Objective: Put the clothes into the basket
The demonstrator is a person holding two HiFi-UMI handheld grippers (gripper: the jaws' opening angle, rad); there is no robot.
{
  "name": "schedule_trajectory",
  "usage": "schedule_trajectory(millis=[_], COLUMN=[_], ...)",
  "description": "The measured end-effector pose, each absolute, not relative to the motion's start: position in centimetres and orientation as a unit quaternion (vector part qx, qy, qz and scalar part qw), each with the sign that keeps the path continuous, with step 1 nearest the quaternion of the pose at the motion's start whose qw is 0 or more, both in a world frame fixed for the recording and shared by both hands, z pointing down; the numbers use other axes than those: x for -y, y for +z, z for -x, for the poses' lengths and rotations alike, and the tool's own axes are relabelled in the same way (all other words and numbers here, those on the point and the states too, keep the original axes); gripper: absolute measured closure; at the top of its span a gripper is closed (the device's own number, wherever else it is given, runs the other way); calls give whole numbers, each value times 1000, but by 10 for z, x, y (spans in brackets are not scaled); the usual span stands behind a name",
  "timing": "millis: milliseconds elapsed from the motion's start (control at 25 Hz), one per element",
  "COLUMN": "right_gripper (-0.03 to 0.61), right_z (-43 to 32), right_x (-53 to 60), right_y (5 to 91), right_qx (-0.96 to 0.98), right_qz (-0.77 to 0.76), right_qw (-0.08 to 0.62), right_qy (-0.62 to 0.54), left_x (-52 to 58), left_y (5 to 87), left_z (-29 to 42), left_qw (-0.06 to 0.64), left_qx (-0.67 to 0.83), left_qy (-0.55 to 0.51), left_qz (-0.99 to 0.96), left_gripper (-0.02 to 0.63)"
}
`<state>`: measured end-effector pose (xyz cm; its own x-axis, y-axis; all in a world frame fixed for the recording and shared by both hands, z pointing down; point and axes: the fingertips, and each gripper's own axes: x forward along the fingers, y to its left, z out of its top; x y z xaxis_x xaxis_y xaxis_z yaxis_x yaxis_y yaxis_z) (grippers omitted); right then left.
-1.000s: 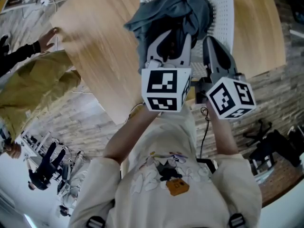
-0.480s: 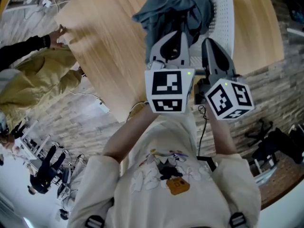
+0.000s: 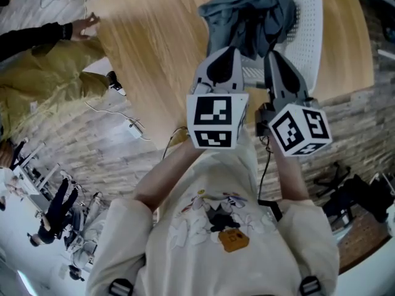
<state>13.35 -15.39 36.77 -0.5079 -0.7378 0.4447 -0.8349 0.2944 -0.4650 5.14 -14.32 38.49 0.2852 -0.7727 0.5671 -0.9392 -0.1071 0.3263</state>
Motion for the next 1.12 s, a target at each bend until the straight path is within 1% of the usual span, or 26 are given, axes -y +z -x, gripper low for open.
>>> schedule_trajectory(millis=[600,640,680,760,800,960,1120], right_gripper=[546,535,511,441,418,379,373], right_z=[-65,-61,-58,-53,-50,-45,-40], right_x=[125,124,123,123,123,122,122], right_y=[372,373,375,379,382,388,395], right_qx=[834,834,835,834,834,835,834], right_qz=[-429,-428,-427,-422,-421,-419,-422], right_qw=[124,126,130,141,147,173,205], right_qy=[324,323,323,325,324,311,291], left_x=[107,104,103,100,99,96,96], left_y=[377,377,377,381,384,390,395], left_z=[16,20,24,30,33,40,45], left_qw=[344,344,345,348,351,361,364], left_qx=[619,621,623,626,627,630,631], left_qy=[95,94,94,94,94,91,88], left_qz=[-699,-698,-696,-692,-689,-681,-679], left_gripper=[612,612,612,612,612,612,612])
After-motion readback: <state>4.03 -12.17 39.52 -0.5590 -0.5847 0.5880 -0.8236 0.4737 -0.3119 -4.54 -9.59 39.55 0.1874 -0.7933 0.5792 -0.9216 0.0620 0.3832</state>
